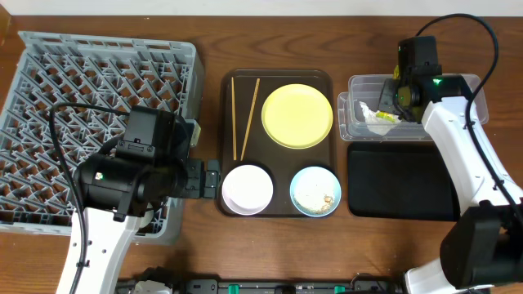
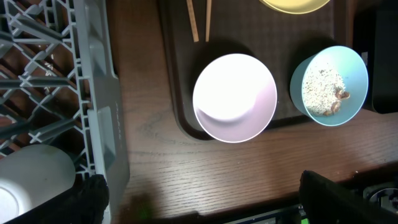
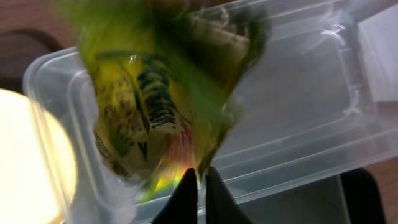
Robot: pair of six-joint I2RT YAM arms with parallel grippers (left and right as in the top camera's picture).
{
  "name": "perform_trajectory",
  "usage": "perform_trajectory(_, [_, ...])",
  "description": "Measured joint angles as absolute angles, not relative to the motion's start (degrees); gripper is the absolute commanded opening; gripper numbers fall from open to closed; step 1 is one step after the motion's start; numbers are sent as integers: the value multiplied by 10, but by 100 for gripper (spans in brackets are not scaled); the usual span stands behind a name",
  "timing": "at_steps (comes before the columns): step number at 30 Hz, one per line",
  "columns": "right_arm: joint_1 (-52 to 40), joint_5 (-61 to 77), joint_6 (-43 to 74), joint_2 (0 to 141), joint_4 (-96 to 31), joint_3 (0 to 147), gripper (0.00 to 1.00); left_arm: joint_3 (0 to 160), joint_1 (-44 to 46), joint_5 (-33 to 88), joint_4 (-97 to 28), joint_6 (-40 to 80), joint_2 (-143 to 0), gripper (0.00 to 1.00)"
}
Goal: Sort waste into correct bins and load items into the dishwasher
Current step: 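Carry the waste to the clear bin and release it with the right gripper, then grasp the blue bowl of rice with the right gripper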
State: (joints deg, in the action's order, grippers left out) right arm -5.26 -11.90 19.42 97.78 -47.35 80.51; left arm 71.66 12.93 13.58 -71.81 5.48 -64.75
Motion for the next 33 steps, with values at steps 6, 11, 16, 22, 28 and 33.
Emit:
perform_trajectory(6, [-53, -135, 204, 980, -465, 805, 41, 717, 129, 136, -718, 55, -648, 98])
perform_trajectory(11, [-53, -100, 190, 977, -460, 805, 25, 717, 129, 136, -718, 55, -648, 98])
perform_trajectory(16, [-54, 13, 161, 954, -462, 805, 22, 717, 129, 136, -718, 55, -648, 98])
perform_trajectory(22, [-113, 143, 111, 945, -545, 805, 45, 717, 129, 136, -718, 55, -648, 98])
perform_trajectory(28, [-252, 162, 92, 945, -610, 805, 47, 717, 129, 136, -718, 55, -648, 98])
perform_trajectory(33, [-349, 114, 150, 954, -615, 805, 49, 717, 129, 136, -718, 55, -648, 98])
